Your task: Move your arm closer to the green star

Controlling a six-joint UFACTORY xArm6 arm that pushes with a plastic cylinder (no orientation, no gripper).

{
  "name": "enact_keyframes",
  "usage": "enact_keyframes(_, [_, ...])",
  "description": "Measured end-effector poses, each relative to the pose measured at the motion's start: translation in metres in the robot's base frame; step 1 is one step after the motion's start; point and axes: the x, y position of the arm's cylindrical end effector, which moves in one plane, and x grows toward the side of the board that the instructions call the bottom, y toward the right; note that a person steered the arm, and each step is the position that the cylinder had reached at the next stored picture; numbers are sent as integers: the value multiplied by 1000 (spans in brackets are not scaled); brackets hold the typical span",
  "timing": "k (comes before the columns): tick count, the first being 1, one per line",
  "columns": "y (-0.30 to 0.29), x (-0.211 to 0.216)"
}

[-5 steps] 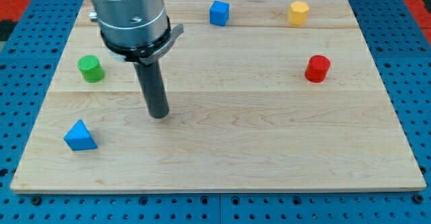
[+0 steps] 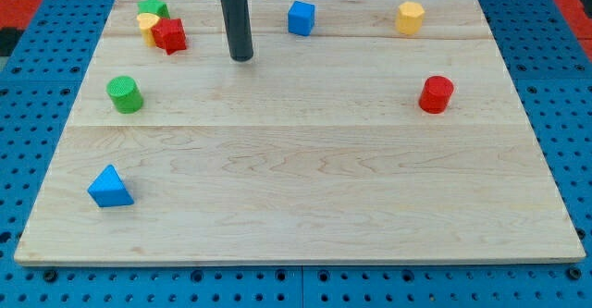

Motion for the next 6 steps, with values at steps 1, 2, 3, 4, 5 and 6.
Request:
enact_keyframes(1, [-8,-43])
enact_keyframes(2, [-28,-84])
enact_keyframes(3, [-63,-92])
enact_keyframes(4, [-94,-91])
enact_keyframes(5, [-102,-79])
enact_keyframes(6, [-120,-65])
